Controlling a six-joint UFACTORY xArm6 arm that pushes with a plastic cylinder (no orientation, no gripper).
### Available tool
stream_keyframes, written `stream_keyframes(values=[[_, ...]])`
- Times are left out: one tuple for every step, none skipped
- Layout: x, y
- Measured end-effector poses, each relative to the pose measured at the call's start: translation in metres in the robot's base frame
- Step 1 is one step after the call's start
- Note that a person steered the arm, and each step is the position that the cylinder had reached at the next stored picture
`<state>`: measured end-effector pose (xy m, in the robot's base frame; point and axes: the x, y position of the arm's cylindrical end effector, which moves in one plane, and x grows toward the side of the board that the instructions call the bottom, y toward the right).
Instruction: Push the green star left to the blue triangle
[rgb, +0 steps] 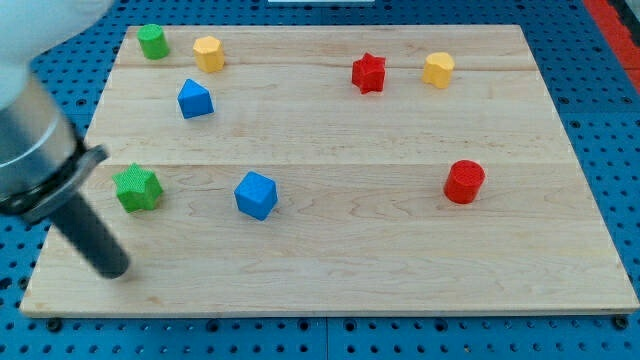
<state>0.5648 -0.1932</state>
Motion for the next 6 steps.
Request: stream_keyframes(values=[[-0.065, 0.016], [-0.126, 0.014], [-0.100, 0.022], [-0.054, 0.021], [-0.066, -0.013], [-0.127, -0.039]])
